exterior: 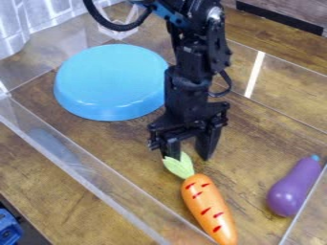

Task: Move the carrot to the right side

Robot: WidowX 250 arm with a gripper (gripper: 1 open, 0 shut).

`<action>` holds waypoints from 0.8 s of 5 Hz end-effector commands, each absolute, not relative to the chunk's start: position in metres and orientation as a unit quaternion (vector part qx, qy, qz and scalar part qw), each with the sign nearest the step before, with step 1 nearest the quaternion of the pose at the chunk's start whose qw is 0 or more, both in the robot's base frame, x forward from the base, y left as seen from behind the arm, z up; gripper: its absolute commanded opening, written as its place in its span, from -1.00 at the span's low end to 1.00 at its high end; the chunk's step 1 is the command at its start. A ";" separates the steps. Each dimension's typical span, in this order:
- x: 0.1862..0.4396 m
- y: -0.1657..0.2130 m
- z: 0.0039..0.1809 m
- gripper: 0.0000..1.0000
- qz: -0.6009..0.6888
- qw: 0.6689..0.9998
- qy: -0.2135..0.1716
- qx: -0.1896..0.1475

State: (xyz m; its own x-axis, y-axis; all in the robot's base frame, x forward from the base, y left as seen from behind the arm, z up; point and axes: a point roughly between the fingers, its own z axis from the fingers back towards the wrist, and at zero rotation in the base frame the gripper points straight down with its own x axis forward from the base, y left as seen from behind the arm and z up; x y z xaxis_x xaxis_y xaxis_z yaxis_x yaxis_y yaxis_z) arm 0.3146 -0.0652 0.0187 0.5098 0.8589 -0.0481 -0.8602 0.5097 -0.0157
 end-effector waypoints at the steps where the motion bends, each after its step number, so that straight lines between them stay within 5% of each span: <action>1: 0.319 -0.066 0.026 1.00 0.497 0.867 0.007 -0.027; 4: 0.310 -0.059 0.028 1.00 0.497 0.867 0.014 -0.027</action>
